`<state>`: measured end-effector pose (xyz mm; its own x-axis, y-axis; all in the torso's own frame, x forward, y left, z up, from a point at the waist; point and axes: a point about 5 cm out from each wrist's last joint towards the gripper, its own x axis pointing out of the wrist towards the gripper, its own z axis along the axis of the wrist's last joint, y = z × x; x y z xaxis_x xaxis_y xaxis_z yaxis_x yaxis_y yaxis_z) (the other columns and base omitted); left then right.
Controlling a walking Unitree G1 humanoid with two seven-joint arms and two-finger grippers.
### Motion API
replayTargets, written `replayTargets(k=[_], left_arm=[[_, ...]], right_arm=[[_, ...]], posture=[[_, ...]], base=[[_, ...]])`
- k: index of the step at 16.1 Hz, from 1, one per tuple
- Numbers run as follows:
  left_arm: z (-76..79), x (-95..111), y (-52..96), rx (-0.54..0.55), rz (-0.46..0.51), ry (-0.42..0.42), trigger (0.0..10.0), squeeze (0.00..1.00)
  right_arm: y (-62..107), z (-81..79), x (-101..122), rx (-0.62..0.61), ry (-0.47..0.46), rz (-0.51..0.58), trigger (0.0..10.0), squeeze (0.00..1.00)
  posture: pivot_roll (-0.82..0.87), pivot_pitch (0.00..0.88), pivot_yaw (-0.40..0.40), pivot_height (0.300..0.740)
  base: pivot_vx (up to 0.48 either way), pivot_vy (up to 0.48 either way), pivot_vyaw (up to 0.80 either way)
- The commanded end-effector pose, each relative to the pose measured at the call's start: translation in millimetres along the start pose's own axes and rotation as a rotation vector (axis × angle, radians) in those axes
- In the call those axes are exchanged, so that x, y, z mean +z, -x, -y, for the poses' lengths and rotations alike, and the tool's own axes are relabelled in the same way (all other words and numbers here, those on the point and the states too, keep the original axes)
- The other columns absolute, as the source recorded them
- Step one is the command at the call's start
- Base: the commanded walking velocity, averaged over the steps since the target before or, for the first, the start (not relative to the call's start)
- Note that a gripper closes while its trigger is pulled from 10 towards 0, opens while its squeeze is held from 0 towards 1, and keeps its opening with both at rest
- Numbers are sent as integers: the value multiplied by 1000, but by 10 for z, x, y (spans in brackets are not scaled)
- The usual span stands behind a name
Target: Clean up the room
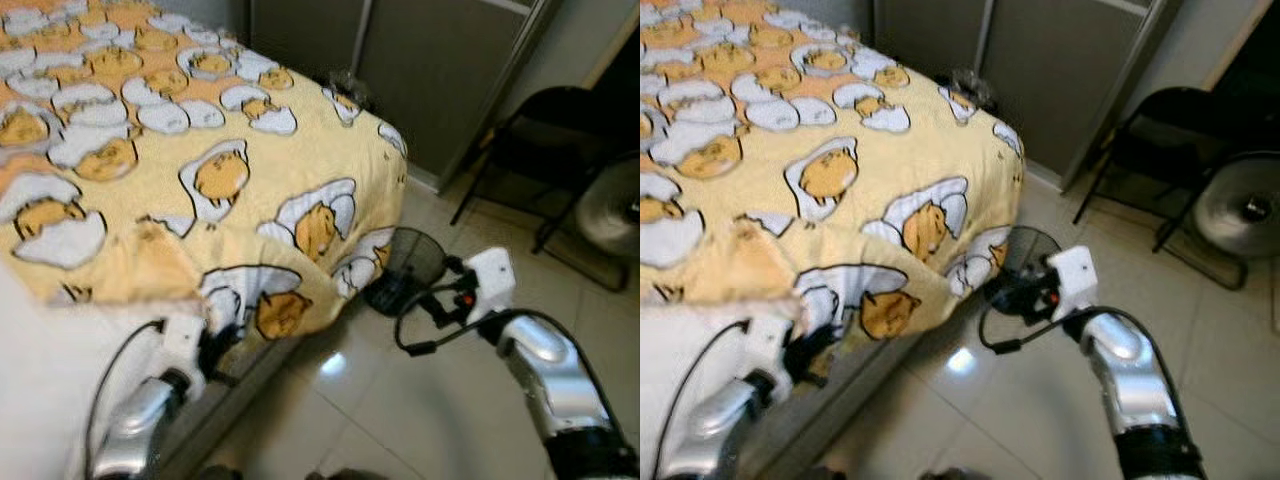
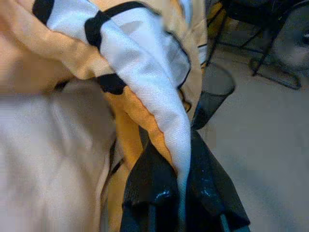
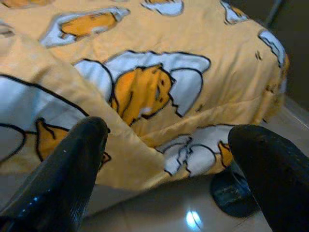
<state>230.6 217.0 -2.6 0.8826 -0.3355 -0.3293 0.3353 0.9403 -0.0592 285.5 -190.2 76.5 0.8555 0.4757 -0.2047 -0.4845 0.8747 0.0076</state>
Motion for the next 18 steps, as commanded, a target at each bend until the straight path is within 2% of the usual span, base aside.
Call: replayTargets(k=[1, 6, 10, 13, 15, 18], left_arm=[[47, 11, -22, -6, 16, 5, 0, 0], [21, -14, -23, 42, 6, 3, 0, 0], [100, -13, -72, 14, 5, -1, 0, 0], [146, 5, -96, -11, 16, -30, 0, 0], [170, -59, -54, -33, 0, -30, 0, 0], [164, -66, -50, -20, -3, -15, 0, 0]], right_arm=[[37, 76, 2, -16, 8, -11, 10000, 16], [6, -4, -59, 5, -5, -24, 10000, 12], [54, -11, -68, 30, -11, -29, 10000, 20], [117, -97, -119, 110, -4, -48, 10000, 16], [145, -322, -187, 247, 35, -89, 10000, 12], [131, -289, -170, 206, 0, -74, 10000, 12]], posture=[[-62, 14, -109, 736], [-54, 13, -114, 736], [-67, 16, -116, 736], [-78, 23, -113, 736], [-81, 27, -112, 736], [-82, 37, -105, 736]], base=[[0, -431, 0], [0, 0, 0], [0, 0, 0], [0, -480, 0], [0, -480, 0], [0, -411, 0]])
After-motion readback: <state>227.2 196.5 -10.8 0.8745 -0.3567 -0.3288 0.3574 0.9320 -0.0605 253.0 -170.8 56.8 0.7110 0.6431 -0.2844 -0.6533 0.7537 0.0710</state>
